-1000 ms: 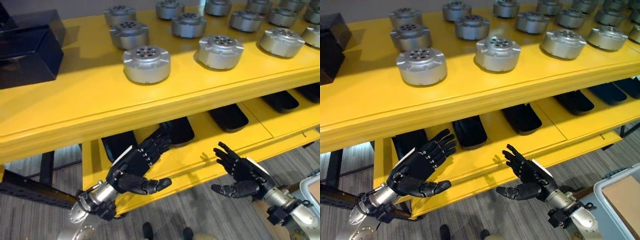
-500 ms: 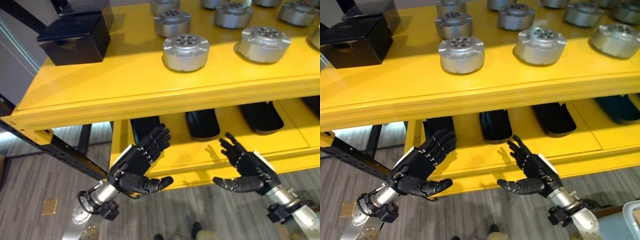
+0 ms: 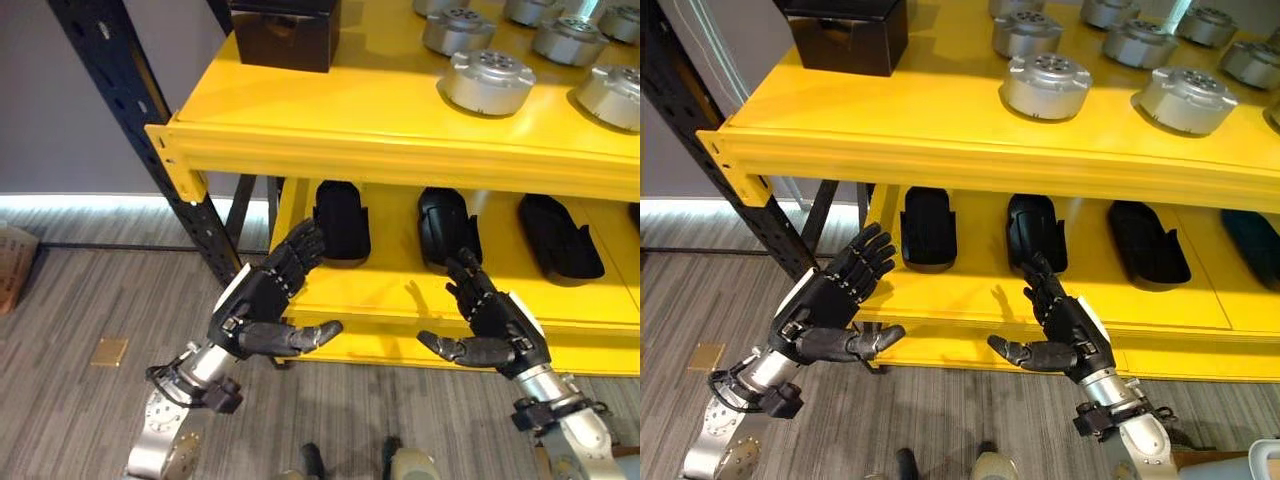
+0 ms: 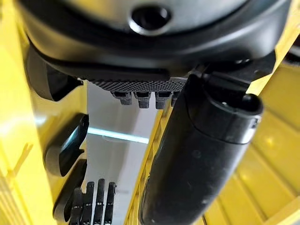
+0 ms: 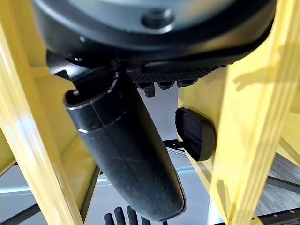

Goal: Move parts from the plastic box to the shelf.

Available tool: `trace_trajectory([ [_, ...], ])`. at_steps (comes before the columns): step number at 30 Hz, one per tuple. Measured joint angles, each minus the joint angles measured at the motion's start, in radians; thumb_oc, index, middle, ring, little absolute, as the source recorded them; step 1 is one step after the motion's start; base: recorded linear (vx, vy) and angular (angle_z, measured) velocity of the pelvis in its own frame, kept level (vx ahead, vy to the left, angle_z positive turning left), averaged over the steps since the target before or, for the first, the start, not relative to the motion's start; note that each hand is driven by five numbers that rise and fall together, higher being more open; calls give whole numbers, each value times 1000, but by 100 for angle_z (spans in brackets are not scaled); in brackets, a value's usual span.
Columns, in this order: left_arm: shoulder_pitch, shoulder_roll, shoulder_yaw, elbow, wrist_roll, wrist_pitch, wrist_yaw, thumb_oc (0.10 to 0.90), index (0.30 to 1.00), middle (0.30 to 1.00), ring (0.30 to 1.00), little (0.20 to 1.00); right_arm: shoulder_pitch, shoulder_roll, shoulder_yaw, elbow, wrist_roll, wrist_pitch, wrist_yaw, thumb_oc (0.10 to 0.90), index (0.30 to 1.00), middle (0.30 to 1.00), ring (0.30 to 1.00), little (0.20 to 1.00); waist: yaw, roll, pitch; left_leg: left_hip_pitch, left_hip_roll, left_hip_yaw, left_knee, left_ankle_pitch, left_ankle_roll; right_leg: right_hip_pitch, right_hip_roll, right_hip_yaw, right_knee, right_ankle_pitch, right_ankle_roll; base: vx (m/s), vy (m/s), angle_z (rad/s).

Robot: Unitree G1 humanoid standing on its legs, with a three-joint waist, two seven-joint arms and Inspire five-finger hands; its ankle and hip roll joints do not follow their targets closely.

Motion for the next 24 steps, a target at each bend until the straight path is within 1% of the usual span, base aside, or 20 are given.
trace_trajectory([
  [1,8,3,1,1,0,-1,1,900,1000,1000,1000,1000,-1,1,0,-8,-2,0,-13,900,1000,1000,1000,1000,5,0,0,3,11,-5,-15,8,-6,29,-4,34,-69,22,15,-18,-75,-2],
  [2,13,10,2,2,0,-3,4,900,1000,1000,1000,1000,-5,2,2,-15,-2,-1,-24,900,1000,1000,1000,1000,10,-4,-1,5,18,-9,-36,21,-23,48,-6,47,-117,43,23,-21,-131,0],
  [3,13,30,1,1,1,-3,9,900,1000,1000,1000,1000,-10,2,2,-27,-2,-1,-37,900,1000,1000,1000,1000,13,-20,-2,14,20,-10,-69,49,-43,63,-6,51,-147,75,24,-13,-193,1],
  [4,25,67,7,-1,2,-5,26,900,1000,1000,1000,1000,-16,18,10,-38,-2,-2,-53,900,1000,1000,1000,1000,25,-72,-13,16,18,-10,-89,77,-82,88,6,20,-166,84,51,-27,-287,1],
  [6,36,43,1,5,24,-2,38,900,1000,1000,1000,1000,-35,-1,10,-36,-9,-1,-65,900,1000,1000,1000,1000,15,-38,-9,13,70,-19,-89,97,-115,100,62,8,-203,97,34,-18,-232,-14],
  [7,41,11,4,2,40,-1,55,900,1000,1000,1000,1000,-45,-44,-2,-39,-9,2,-72,900,1000,1000,1000,1000,18,-4,-14,16,123,-7,-87,107,-134,98,118,24,-224,102,13,9,-138,-33],
  [8,41,-4,5,2,40,-1,65,900,1000,1000,1000,1000,-43,-54,-11,-39,-9,2,-80,900,1000,1000,1000,1000,12,7,-18,16,140,-12,-88,107,-137,99,137,23,-224,101,0,15,-142,-37],
  [9,41,-23,7,2,39,-1,71,900,1000,1000,1000,1000,-41,-64,-20,-38,-9,3,-94,900,1000,1000,1000,1000,-3,15,-19,18,151,-24,-90,108,-143,100,150,23,-224,98,-7,11,-81,-10],
  [11,41,-56,16,1,40,-1,72,900,1000,1000,1000,1000,-37,-64,-52,-38,-13,3,-111,900,1000,1000,1000,1000,-20,27,-23,21,166,-24,-90,109,-148,100,166,28,-227,98,-15,10,-81,-11],
  [13,41,-62,29,1,67,1,78,900,1000,1000,1000,1000,-28,-65,-85,-39,-34,3,-134,900,1000,1000,1000,1000,-37,38,-23,24,170,-21,-90,112,-157,101,174,31,-227,99,-18,24,-82,-9],
  [15,45,-62,51,1,66,2,88,900,1000,1000,1000,1000,-2,-70,-94,-39,-38,3,-144,900,1000,1000,1000,1000,-37,40,-24,30,164,-19,-90,110,-160,104,168,34,-225,103,-24,19,-49,-4],
  [19,47,-61,95,2,63,2,97,900,1000,1000,1000,1000,7,-69,-93,-40,-39,4,-148,900,1000,1000,1000,1000,-35,41,-25,31,146,-17,-90,108,-160,103,151,34,-224,104,-21,2,-8,0],
  [24,48,-61,103,1,60,8,111,900,1000,1000,1000,1000,7,-57,-93,-43,-39,4,-149,900,1000,1000,1000,1000,-34,44,-27,32,131,-15,-90,106,-156,104,136,37,-224,107,-16,0,0,0],
])
